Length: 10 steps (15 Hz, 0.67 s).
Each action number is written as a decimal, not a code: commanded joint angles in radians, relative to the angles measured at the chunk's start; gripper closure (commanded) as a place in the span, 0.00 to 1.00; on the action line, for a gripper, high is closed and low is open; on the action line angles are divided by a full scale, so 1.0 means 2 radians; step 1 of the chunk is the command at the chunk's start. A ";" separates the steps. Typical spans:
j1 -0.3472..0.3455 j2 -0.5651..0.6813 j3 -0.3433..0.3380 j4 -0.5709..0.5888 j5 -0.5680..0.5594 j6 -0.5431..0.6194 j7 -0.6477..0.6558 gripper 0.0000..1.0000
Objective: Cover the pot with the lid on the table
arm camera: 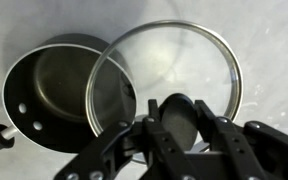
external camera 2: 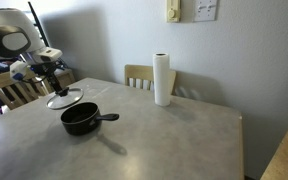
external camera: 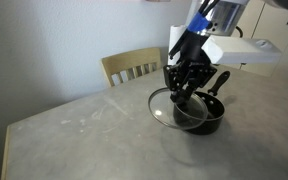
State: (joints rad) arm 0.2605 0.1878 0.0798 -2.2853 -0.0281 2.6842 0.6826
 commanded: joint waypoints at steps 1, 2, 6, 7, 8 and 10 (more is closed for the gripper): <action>-0.035 -0.033 -0.016 -0.036 0.014 0.015 -0.028 0.86; -0.041 -0.035 -0.023 -0.041 0.013 0.014 -0.028 0.86; -0.072 -0.039 -0.042 -0.066 0.023 0.018 -0.036 0.86; -0.073 -0.038 -0.042 -0.070 0.024 0.021 -0.031 0.86; -0.075 -0.038 -0.041 -0.073 0.029 0.022 -0.033 0.86; -0.071 -0.040 -0.037 -0.076 0.029 0.019 -0.029 0.86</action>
State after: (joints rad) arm 0.1165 0.1449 -0.0100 -2.4016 0.0080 2.7059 0.6340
